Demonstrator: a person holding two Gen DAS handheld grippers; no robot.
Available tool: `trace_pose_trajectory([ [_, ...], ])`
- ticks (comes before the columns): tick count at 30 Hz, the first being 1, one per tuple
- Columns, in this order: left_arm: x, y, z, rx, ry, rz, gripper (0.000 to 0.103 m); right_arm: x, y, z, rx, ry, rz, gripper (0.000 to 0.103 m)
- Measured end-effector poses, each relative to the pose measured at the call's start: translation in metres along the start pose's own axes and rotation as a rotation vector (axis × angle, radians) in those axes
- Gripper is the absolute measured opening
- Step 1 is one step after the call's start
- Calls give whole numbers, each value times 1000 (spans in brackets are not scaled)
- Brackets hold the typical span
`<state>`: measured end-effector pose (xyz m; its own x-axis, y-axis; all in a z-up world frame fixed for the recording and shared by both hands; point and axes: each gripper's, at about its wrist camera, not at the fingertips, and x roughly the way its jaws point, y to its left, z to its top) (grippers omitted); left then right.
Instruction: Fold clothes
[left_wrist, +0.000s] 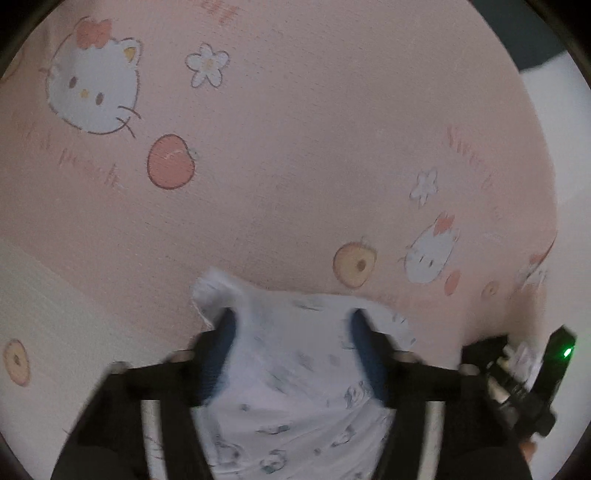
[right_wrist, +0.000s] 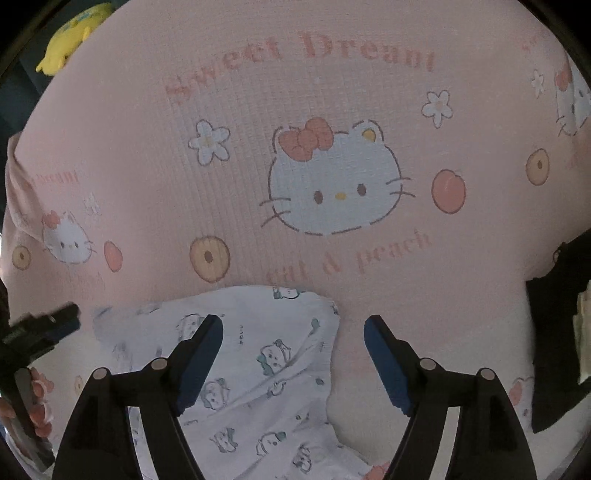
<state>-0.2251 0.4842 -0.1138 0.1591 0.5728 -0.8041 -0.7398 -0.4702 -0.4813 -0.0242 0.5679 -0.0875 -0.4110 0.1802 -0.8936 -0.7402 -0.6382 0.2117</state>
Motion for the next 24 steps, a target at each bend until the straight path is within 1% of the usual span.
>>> trace_pose_trajectory([
  [1, -1, 1, 0, -11, 0, -3, 68, 0, 0, -1, -1, 8, -3, 78],
  [4, 1, 6, 2, -24, 31, -8, 68, 1, 1, -5, -5, 29, -11, 78],
  [7, -1, 9, -6, -7, 31, 12, 68, 2, 1, -12, -20, 36, -27, 78],
  [9, -3, 11, -11, 5, 32, 26, 68, 7, 0, -18, -32, 60, -32, 78],
  [12, -5, 15, -19, 18, 32, 33, 68, 3, -3, -26, -26, 52, -35, 78],
  [20, -16, 44, -44, -11, 62, 29, 68, -6, -23, -47, 42, 47, -16, 78],
  [24, -28, 55, -54, 4, 47, 47, 68, -7, -34, -65, 86, 53, -1, 78],
])
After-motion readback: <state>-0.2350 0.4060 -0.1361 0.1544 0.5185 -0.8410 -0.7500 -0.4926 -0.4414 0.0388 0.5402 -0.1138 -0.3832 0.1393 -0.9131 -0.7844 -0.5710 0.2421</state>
